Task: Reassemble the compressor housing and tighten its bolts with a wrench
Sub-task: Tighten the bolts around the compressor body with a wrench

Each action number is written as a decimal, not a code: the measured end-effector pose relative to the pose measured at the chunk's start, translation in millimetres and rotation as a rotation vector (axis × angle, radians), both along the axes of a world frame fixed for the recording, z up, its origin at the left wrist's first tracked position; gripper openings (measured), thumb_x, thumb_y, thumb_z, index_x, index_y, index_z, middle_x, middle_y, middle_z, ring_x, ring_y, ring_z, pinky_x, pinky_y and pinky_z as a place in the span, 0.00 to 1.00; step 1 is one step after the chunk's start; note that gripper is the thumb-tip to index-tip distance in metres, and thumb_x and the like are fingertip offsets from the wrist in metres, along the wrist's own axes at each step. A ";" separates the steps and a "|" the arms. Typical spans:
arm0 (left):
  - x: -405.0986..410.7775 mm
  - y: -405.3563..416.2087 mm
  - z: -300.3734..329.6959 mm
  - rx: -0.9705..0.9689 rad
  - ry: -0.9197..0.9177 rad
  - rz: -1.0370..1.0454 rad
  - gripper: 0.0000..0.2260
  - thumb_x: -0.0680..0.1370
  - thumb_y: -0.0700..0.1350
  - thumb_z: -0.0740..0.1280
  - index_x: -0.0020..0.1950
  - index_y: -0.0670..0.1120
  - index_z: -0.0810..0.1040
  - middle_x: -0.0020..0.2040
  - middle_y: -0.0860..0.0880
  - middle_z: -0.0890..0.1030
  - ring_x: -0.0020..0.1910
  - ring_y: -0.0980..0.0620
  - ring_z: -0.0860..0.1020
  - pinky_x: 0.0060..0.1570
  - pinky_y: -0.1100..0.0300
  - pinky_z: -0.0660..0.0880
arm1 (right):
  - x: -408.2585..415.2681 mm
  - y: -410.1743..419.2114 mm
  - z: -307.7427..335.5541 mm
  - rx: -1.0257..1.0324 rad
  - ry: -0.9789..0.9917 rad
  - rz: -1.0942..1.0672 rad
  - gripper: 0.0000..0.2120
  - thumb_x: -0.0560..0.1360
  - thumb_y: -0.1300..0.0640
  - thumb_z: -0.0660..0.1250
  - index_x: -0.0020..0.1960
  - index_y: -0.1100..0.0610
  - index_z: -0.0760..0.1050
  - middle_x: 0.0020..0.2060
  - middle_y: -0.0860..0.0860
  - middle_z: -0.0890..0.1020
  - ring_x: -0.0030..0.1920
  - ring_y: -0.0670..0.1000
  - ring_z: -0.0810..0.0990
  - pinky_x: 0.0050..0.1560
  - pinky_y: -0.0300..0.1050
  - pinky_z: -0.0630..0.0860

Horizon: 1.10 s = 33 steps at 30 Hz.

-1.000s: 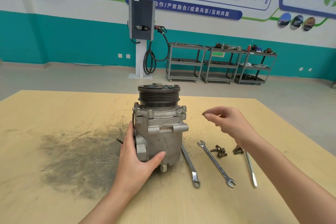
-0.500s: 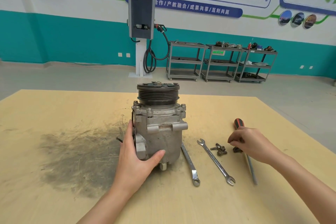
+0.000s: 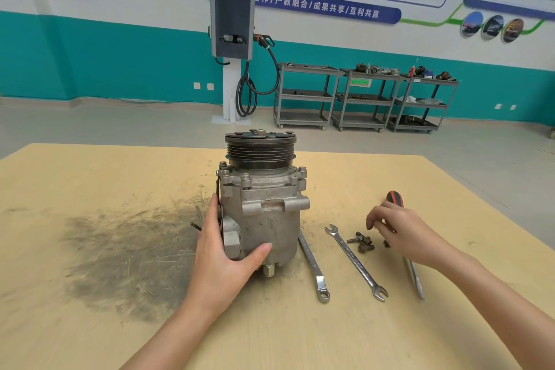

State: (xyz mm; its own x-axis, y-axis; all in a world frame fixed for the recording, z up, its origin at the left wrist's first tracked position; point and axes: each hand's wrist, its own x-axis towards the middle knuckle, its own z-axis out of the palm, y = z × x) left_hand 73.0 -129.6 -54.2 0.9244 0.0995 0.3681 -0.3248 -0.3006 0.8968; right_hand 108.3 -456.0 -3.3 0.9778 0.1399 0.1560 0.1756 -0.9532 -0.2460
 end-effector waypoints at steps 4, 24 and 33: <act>-0.1 -0.7 0.8 -0.006 -0.010 -0.006 0.48 0.66 0.53 0.79 0.70 0.74 0.47 0.69 0.74 0.60 0.73 0.64 0.60 0.72 0.57 0.60 | 1.2 8.4 -8.9 -0.071 0.037 0.044 0.05 0.79 0.55 0.63 0.51 0.46 0.76 0.49 0.44 0.74 0.47 0.45 0.73 0.50 0.46 0.75; 0.8 -1.0 0.3 0.004 0.020 -0.004 0.52 0.66 0.53 0.79 0.78 0.62 0.47 0.75 0.63 0.61 0.75 0.60 0.59 0.74 0.54 0.59 | -2.4 65.6 73.1 0.550 -0.196 0.138 0.05 0.72 0.58 0.72 0.44 0.49 0.77 0.38 0.44 0.84 0.41 0.39 0.81 0.42 0.33 0.78; 1.2 0.0 -0.7 -0.008 0.023 0.001 0.51 0.66 0.53 0.80 0.77 0.65 0.47 0.76 0.62 0.61 0.76 0.59 0.59 0.75 0.50 0.60 | -3.2 116.1 102.6 0.493 -0.254 0.272 0.04 0.73 0.57 0.73 0.45 0.50 0.80 0.39 0.44 0.83 0.41 0.43 0.80 0.45 0.37 0.77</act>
